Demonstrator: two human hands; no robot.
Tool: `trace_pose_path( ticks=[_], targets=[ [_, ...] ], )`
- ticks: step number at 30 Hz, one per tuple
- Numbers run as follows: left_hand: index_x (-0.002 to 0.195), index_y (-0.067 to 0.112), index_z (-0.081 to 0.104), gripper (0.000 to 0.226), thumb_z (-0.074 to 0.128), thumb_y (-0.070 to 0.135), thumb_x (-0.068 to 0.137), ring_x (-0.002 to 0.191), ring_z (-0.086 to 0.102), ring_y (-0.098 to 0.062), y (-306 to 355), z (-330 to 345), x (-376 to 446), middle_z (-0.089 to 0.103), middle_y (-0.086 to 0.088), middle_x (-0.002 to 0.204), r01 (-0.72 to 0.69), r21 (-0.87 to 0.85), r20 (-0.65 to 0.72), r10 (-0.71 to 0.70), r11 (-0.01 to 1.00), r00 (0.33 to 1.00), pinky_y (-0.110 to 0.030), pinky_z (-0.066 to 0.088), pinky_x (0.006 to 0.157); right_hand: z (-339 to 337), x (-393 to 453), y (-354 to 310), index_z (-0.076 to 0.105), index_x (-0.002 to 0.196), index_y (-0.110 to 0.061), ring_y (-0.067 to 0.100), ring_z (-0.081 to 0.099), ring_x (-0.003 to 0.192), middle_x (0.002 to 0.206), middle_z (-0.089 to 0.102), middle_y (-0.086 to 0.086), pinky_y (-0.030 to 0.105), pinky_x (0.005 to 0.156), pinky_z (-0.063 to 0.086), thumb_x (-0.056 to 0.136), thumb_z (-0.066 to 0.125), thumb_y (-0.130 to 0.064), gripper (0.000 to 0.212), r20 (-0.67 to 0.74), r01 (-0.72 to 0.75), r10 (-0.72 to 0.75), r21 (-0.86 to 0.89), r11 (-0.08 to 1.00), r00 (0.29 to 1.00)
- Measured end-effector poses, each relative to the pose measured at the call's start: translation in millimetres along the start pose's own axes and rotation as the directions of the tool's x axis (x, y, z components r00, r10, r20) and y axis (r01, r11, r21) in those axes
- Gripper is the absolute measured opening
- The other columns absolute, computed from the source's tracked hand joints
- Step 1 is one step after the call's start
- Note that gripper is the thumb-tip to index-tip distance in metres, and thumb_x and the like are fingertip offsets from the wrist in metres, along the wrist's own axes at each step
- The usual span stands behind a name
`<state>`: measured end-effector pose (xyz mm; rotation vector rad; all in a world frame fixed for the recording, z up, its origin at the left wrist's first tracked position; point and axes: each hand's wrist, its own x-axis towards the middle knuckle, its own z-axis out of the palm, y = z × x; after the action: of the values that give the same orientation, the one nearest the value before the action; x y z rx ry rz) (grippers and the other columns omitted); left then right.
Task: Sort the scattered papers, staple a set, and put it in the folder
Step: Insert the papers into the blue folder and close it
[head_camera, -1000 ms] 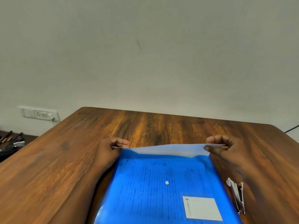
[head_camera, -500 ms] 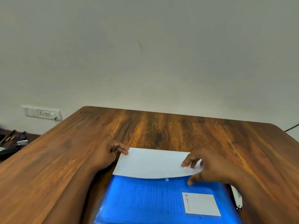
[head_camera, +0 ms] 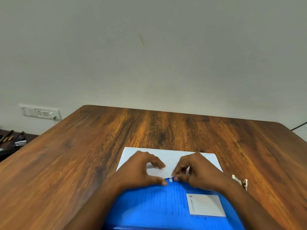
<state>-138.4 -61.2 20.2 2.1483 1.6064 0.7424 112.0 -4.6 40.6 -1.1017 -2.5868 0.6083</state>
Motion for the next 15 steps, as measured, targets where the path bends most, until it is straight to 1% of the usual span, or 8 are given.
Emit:
trace_pose_path(
  ticks=[3,6,8,9,11,13,15],
  targets=[
    [0.108,0.037,0.075,0.04,0.082,0.059,0.076,0.102,0.059,0.004,10.1,15.1,1.9,0.07,0.025,0.106,-0.097,0.043,-0.025,0.098,0.994,0.995,-0.023,0.048,0.092,2.8,1.0,0.8,0.084,0.095,-0.035,0.001,0.068,0.086,0.091,0.076,-0.021,0.02,0.069,0.055,0.088,0.082,-0.034,0.007,-0.01,0.003,-0.003,0.012,1.0,1.0],
    [0.101,0.035,0.076,0.021,0.078,0.048,0.084,0.093,0.063,0.0,11.1,18.5,3.6,0.071,0.022,0.099,-0.108,0.01,-0.025,0.108,0.994,0.994,-0.03,0.055,0.084,5.5,1.7,2.4,0.084,0.095,-0.034,0.001,0.067,0.088,0.09,0.076,-0.02,0.019,0.068,0.055,0.09,0.08,-0.032,0.006,-0.014,-0.008,0.009,0.017,1.0,1.0],
    [0.097,0.034,0.077,0.015,0.075,0.044,0.086,0.089,0.065,-0.003,8.6,19.7,4.2,0.071,0.02,0.094,-0.11,-0.032,-0.011,0.11,0.993,0.994,-0.032,0.057,0.078,6.8,2.4,3.6,0.082,0.095,-0.034,0.001,0.067,0.088,0.09,0.076,-0.02,0.02,0.07,0.057,0.092,0.078,-0.031,0.006,-0.014,-0.022,0.022,0.016,1.0,1.0],
    [0.095,0.033,0.077,0.012,0.075,0.042,0.087,0.087,0.066,-0.004,7.5,20.0,4.2,0.071,0.019,0.093,-0.111,-0.049,-0.005,0.111,0.993,0.994,-0.031,0.056,0.076,7.4,2.8,4.0,0.082,0.095,-0.033,0.001,0.068,0.088,0.09,0.076,-0.019,0.021,0.071,0.057,0.092,0.077,-0.03,0.006,-0.015,-0.023,0.024,0.017,1.0,1.0],
    [0.095,0.032,0.077,0.007,0.074,0.036,0.09,0.086,0.066,-0.004,5.3,20.3,5.0,0.071,0.019,0.092,-0.105,-0.074,0.002,0.105,0.992,0.994,-0.024,0.053,0.072,8.8,3.5,4.6,0.082,0.095,-0.033,0.001,0.068,0.088,0.091,0.076,-0.019,0.021,0.072,0.057,0.094,0.076,-0.029,0.007,-0.016,-0.029,0.029,0.019,0.999,0.999],
    [0.095,0.031,0.078,0.005,0.075,0.033,0.091,0.086,0.065,-0.003,3.9,20.1,5.9,0.071,0.019,0.091,-0.097,-0.093,0.006,0.098,0.991,0.995,-0.017,0.048,0.071,10.4,4.3,4.8,0.081,0.096,-0.033,0.001,0.067,0.089,0.093,0.076,-0.02,0.021,0.074,0.057,0.095,0.074,-0.029,0.008,-0.015,-0.036,0.036,0.014,0.999,0.999],
    [0.096,0.03,0.078,0.006,0.074,0.032,0.092,0.087,0.065,-0.002,3.8,20.0,6.7,0.071,0.019,0.093,-0.095,-0.097,0.008,0.097,0.991,0.995,-0.012,0.045,0.071,11.3,4.9,5.2,0.081,0.097,-0.033,0.001,0.067,0.09,0.094,0.075,-0.02,0.023,0.076,0.058,0.095,0.073,-0.03,0.008,-0.014,-0.047,0.047,0.01,0.999,0.999]
  ],
)
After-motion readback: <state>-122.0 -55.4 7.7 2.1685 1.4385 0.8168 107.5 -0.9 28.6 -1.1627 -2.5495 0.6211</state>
